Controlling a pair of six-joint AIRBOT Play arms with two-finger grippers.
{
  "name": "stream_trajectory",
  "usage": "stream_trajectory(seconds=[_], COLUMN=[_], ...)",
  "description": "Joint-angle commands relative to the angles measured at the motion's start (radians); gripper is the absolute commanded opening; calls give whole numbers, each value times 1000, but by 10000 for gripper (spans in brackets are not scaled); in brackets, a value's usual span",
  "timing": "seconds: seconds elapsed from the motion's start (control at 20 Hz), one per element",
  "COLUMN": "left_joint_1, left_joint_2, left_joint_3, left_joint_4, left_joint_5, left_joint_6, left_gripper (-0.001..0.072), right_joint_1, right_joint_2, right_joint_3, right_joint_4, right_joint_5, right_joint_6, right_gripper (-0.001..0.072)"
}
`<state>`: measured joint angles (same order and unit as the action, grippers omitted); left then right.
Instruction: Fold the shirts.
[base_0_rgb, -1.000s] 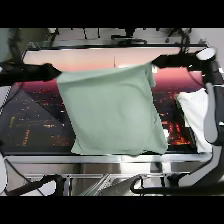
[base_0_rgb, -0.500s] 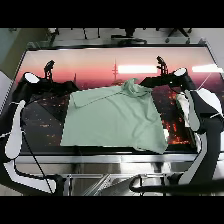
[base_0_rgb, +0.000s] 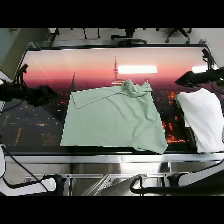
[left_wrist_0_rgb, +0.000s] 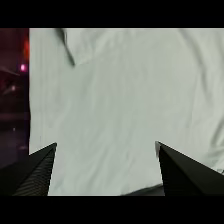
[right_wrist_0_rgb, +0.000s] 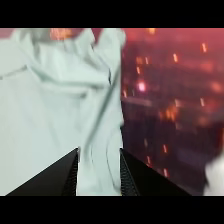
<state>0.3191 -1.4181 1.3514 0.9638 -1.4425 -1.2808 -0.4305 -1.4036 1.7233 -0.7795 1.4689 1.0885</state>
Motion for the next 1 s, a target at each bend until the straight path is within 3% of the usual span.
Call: stream_trajectory(seconds=[0.0, 0.25, 0.3, 0.35, 0.5, 0.55, 0.6, 0.7, 0.75, 0.8, 0.85, 0.95], left_joint_1=[61, 117, 116, 111, 69, 51, 37, 2, -18, -35, -51, -73], left_joint_2=[138, 129, 104, 74, -16, -45, -68, -98, -106, -108, -107, -107], left_joint_3=[-350, -662, -683, -698, -693, -671, -645, -583, -554, -534, -517, -496], left_joint_4=[85, 88, 53, 12, -15, -18, -23, -24, -23, -23, -23, -21], left_joint_5=[51, 231, 238, 241, 242, 238, 228, 200, 186, 177, 177, 177], left_joint_6=[28, 54, 87, 111, 122, 121, 121, 120, 118, 119, 121, 120], left_gripper=[691, 692, 692, 692, 690, 618, 496, 459, 324, 78, 14, 14], right_joint_1=[-116, -186, -184, -183, -183, -180, -175, -153, -135, -112, -84, -23], right_joint_2=[161, 356, 373, 383, 380, 380, 380, 380, 380, 375, 365, 339], right_joint_3=[-249, -638, -700, -760, -894, -929, -954, -990, -1004, -1014, -1023, -1040], right_joint_4=[-55, -158, -160, -160, -159, -159, -159, -154, -151, -151, -152, -151], right_joint_5=[58, -118, -143, -164, -203, -218, -228, -240, -248, -254, -254, -238], right_joint_6=[7, 1, 4, 24, 16, 10, 8, 8, 7, 7, 8, 8], right_gripper=[298, 305, 370, 500, 510, 510, 510, 509, 508, 508, 506, 506])
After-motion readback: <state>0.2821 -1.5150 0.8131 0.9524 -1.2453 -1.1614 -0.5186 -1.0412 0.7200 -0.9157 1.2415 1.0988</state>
